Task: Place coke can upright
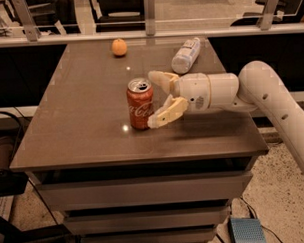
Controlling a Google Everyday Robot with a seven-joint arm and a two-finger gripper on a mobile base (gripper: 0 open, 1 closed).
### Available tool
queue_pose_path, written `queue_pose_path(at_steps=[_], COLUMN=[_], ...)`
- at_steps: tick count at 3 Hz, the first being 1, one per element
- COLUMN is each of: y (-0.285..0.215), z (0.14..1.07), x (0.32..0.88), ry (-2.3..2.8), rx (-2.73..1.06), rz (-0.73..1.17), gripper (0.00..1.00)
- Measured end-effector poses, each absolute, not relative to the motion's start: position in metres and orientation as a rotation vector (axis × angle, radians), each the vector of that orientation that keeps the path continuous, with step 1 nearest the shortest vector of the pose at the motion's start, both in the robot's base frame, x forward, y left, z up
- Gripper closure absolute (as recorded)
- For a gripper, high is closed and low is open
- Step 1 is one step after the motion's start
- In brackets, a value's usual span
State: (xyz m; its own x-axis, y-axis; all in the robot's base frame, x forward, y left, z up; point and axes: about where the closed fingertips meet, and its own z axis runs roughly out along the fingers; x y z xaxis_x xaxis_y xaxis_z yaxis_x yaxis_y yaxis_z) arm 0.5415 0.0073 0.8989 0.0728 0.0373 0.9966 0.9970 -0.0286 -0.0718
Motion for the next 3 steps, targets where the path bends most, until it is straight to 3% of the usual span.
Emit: queue_pose_path(at_steps=[2,3], y=[-0.065,-0.063], z=[0.918,0.918], x=[0.514,0.514], ry=[-1.130,-1.123], rx=[-1.410,-1.412], rz=[-1.255,-1.245], gripper=[0.00,0.00])
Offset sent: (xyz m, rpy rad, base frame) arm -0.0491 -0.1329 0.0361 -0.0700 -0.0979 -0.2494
